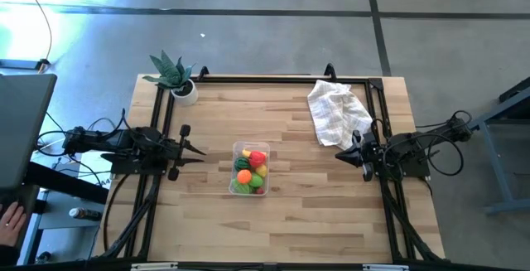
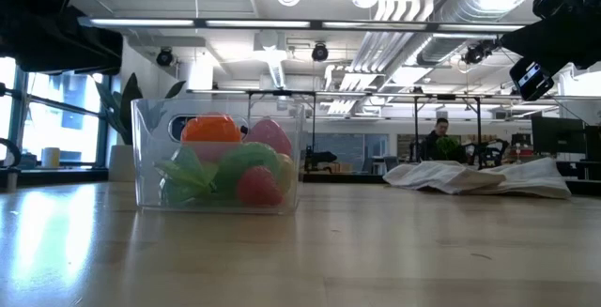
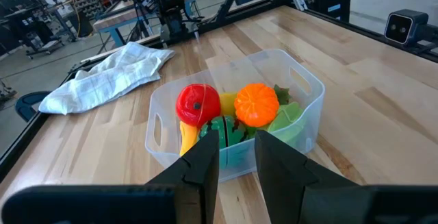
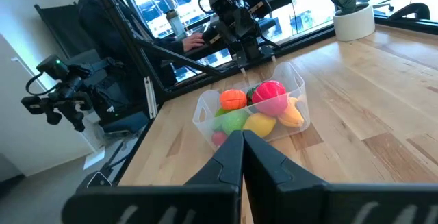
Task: Pick and placing Produce into tupperware
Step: Return to Home Position
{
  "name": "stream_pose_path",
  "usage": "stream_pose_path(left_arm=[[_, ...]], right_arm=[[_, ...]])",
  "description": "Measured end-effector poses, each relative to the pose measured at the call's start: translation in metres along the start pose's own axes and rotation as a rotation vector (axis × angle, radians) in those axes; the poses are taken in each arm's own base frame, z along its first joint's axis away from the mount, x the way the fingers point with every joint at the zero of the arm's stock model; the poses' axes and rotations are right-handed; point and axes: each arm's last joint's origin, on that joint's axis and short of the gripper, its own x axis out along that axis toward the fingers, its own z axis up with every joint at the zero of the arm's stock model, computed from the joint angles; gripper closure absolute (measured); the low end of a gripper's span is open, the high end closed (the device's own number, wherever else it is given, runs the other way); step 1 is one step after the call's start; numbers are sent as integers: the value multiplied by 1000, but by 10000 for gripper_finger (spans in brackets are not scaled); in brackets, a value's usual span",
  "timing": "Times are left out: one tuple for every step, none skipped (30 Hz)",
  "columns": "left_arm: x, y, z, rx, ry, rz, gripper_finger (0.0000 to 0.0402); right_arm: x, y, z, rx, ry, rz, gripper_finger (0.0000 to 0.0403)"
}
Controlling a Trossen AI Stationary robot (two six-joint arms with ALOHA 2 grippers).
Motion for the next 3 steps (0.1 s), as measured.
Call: stream_pose_path(left_arm=[[0,0,0,0,0,0,316],[0,0,0,0,0,0,316],[0,0,0,0,0,0,316]], right_arm=[[0,0,0,0,0,0,403],[0,0,0,0,0,0,403],[0,0,0,0,0,-1,403]])
